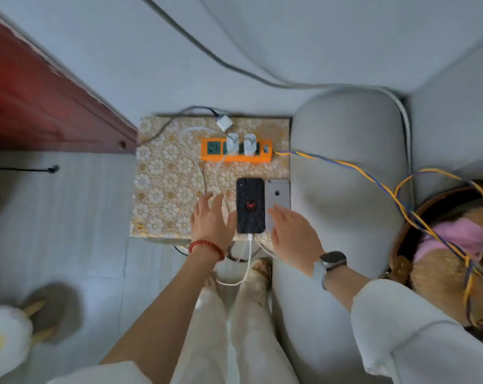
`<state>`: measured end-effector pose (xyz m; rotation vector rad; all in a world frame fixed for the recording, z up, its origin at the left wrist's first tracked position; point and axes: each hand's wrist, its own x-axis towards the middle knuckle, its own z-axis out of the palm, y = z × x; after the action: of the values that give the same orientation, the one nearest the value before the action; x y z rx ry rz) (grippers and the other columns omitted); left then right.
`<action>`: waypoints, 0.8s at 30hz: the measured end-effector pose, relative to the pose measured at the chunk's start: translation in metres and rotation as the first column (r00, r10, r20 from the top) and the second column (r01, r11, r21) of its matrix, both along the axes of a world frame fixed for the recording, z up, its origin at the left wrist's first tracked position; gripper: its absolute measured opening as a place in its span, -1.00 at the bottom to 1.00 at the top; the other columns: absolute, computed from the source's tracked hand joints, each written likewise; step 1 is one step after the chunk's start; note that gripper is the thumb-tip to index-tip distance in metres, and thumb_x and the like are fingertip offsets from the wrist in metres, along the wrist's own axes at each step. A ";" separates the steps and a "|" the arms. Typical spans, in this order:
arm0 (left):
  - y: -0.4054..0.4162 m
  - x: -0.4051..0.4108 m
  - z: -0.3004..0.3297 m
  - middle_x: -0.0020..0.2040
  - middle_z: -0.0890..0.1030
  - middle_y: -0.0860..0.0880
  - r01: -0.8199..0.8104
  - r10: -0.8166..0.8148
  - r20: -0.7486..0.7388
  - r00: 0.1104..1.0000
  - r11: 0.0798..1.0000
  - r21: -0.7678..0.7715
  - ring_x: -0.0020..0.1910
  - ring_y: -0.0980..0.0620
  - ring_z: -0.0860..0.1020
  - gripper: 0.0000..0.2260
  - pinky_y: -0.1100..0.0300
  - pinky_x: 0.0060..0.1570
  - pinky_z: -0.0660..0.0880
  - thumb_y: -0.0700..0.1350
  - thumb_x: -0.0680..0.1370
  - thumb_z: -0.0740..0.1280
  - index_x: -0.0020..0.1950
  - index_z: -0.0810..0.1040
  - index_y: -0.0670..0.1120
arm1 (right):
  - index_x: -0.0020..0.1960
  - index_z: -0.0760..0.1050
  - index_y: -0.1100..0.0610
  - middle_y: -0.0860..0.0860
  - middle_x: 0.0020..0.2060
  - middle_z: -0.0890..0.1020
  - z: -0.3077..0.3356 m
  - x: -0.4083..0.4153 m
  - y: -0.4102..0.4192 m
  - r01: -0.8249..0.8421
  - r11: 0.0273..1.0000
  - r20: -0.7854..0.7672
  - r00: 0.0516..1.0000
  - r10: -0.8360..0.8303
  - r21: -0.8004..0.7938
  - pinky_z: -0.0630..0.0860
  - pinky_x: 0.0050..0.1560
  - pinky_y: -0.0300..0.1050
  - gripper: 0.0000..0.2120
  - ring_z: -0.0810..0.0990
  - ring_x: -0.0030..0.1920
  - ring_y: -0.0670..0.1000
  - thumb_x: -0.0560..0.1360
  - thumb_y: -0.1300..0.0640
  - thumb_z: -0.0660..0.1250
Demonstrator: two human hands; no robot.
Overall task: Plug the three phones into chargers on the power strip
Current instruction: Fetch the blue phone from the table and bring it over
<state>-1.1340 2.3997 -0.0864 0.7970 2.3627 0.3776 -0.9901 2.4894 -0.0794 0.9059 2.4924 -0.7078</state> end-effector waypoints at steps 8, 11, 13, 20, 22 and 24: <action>-0.127 -0.075 0.134 0.24 0.49 -0.18 -0.214 0.257 -0.175 0.950 0.949 0.233 0.23 -0.19 0.44 -0.51 -0.07 0.23 0.38 0.09 0.45 0.13 0.25 0.45 -0.17 | 0.35 0.32 0.13 0.11 0.27 0.49 0.117 -0.087 -0.090 -0.032 0.990 -0.342 0.940 -0.017 -0.136 0.47 0.09 0.00 -0.64 0.51 0.17 0.13 0.57 0.13 0.08; -0.201 -0.095 0.180 0.28 0.46 -0.16 -0.307 0.390 -0.240 0.889 0.896 0.322 0.26 -0.17 0.42 -0.63 -0.09 0.26 0.36 -0.05 0.52 0.23 0.29 0.41 -0.16 | 0.32 0.37 0.13 0.10 0.25 0.51 0.160 -0.126 -0.147 -0.114 0.984 -0.443 0.896 0.042 -0.139 0.46 0.17 0.02 -0.66 0.46 0.24 0.10 0.57 0.15 0.08; -0.267 -0.101 0.210 0.30 0.44 -0.14 -0.352 0.478 -0.302 0.825 0.853 0.386 0.29 -0.14 0.40 -0.63 -0.06 0.28 0.34 -0.07 0.54 0.23 0.31 0.39 -0.14 | 0.27 0.42 0.17 0.12 0.20 0.55 0.190 -0.150 -0.204 -0.171 0.976 -0.540 0.839 0.074 -0.132 0.46 0.17 -0.01 -0.69 0.49 0.21 0.11 0.56 0.18 0.11; -0.553 -0.074 0.280 0.25 0.50 -0.17 -0.564 0.753 -0.407 0.517 0.658 0.499 0.25 -0.17 0.43 -0.66 -0.04 0.26 0.38 -0.10 0.52 0.25 0.28 0.44 -0.15 | 0.15 0.51 0.22 0.13 0.08 0.63 0.267 -0.191 -0.465 -0.455 0.866 -0.719 0.671 0.179 -0.209 0.45 0.20 -0.06 -0.73 0.56 0.14 0.09 0.54 0.20 0.14; -0.630 -0.051 0.293 0.22 0.52 -0.18 -0.635 0.825 -0.401 0.397 0.563 0.529 0.23 -0.17 0.46 -0.67 -0.02 0.25 0.39 -0.12 0.52 0.26 0.26 0.45 -0.17 | 0.15 0.51 0.21 0.12 0.09 0.62 0.280 -0.193 -0.536 -0.570 0.790 -0.736 0.631 0.246 -0.226 0.45 0.21 -0.06 -0.75 0.56 0.15 0.07 0.55 0.22 0.14; -0.706 -0.020 0.304 0.19 0.54 -0.19 -0.703 0.885 -0.394 0.250 0.446 0.555 0.21 -0.16 0.48 -0.68 0.00 0.23 0.40 -0.12 0.52 0.26 0.25 0.46 -0.18 | 0.14 0.52 0.18 0.09 0.09 0.63 0.292 -0.191 -0.610 -0.690 0.690 -0.741 0.578 0.342 -0.220 0.44 0.19 -0.10 -0.75 0.56 0.13 0.05 0.55 0.20 0.14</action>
<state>-1.1542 1.6938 0.2172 -0.4645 3.3203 1.0084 -1.1812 1.8791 0.2129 -0.4067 2.6729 -1.5262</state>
